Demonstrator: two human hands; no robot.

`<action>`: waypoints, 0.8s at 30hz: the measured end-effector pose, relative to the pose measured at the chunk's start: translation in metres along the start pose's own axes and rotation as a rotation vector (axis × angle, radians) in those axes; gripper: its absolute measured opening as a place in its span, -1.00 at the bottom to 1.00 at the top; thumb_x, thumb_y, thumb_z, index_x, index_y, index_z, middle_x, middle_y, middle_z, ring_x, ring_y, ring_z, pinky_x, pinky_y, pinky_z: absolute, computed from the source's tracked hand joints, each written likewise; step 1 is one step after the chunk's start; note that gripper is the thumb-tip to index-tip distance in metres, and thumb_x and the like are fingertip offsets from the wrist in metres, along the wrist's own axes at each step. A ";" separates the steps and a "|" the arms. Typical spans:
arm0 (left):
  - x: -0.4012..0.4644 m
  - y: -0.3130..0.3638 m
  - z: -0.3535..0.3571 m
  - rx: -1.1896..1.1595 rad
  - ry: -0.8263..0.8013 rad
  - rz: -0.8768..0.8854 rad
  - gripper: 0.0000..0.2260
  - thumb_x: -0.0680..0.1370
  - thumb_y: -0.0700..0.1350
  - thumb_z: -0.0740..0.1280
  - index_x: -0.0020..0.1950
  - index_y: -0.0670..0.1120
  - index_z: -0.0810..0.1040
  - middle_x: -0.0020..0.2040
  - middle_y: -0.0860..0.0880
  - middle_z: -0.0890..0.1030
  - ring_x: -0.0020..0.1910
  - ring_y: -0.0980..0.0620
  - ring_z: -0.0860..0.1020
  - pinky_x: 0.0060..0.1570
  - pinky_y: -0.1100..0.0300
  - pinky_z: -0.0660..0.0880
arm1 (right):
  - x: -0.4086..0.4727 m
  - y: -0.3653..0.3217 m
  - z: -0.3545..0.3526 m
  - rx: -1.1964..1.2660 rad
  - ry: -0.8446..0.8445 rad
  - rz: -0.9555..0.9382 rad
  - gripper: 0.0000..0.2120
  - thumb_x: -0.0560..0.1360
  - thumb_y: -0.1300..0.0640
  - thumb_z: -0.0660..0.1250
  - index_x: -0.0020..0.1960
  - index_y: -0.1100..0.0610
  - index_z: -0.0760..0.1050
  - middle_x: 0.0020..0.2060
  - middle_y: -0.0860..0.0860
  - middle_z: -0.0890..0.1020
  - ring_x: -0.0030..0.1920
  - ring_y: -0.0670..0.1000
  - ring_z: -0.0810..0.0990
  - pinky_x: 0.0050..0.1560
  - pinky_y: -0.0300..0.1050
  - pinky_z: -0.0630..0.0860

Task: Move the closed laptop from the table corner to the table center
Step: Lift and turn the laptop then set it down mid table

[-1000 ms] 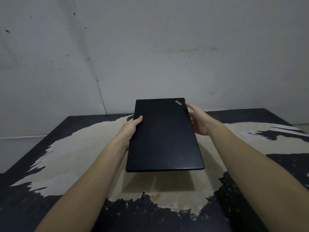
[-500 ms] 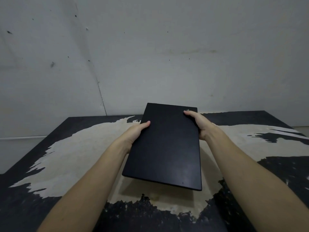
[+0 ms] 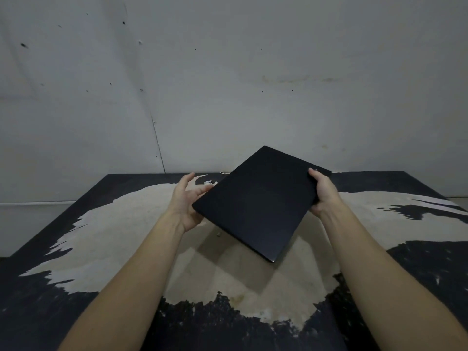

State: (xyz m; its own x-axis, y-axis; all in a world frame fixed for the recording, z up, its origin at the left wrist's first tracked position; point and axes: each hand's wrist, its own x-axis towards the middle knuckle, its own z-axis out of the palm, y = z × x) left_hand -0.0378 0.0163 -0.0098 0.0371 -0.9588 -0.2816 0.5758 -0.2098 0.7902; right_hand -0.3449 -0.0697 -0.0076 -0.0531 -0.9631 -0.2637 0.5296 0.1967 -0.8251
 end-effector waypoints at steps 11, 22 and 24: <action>0.005 -0.025 0.040 -0.024 0.167 0.182 -0.71 0.61 0.01 0.36 0.26 -0.11 0.62 0.18 -0.13 0.70 0.05 -0.07 0.67 -0.08 0.08 0.60 | -0.009 0.017 0.021 0.168 0.177 -0.093 -0.94 0.59 0.08 0.43 0.01 0.05 0.57 0.02 0.03 0.73 -0.02 0.06 0.73 -0.16 -0.03 0.68; 0.017 -0.020 0.033 0.115 0.251 0.181 -0.70 0.56 -0.09 0.49 0.26 -0.11 0.60 0.05 -0.14 0.74 -0.06 -0.15 0.72 -0.28 0.01 0.66 | -0.020 0.022 0.026 0.157 0.045 -0.083 -0.89 0.62 0.10 0.40 0.11 0.10 0.57 -0.04 0.04 0.72 -0.08 0.06 0.72 -0.07 0.07 0.71; 0.018 -0.014 0.029 0.121 0.247 0.174 -0.75 0.56 -0.11 0.49 0.21 -0.11 0.63 -0.05 -0.12 0.76 -0.16 -0.12 0.73 -0.34 0.03 0.65 | -0.023 0.018 0.020 0.120 -0.019 -0.051 -0.92 0.63 0.10 0.37 0.08 0.10 0.57 -0.06 0.04 0.71 -0.11 0.05 0.71 -0.12 0.05 0.71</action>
State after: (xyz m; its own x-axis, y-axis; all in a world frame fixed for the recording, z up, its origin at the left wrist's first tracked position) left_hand -0.0692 -0.0037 -0.0099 0.3323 -0.9098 -0.2488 0.4423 -0.0827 0.8930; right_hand -0.3176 -0.0476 -0.0067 -0.0672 -0.9748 -0.2129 0.6239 0.1254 -0.7713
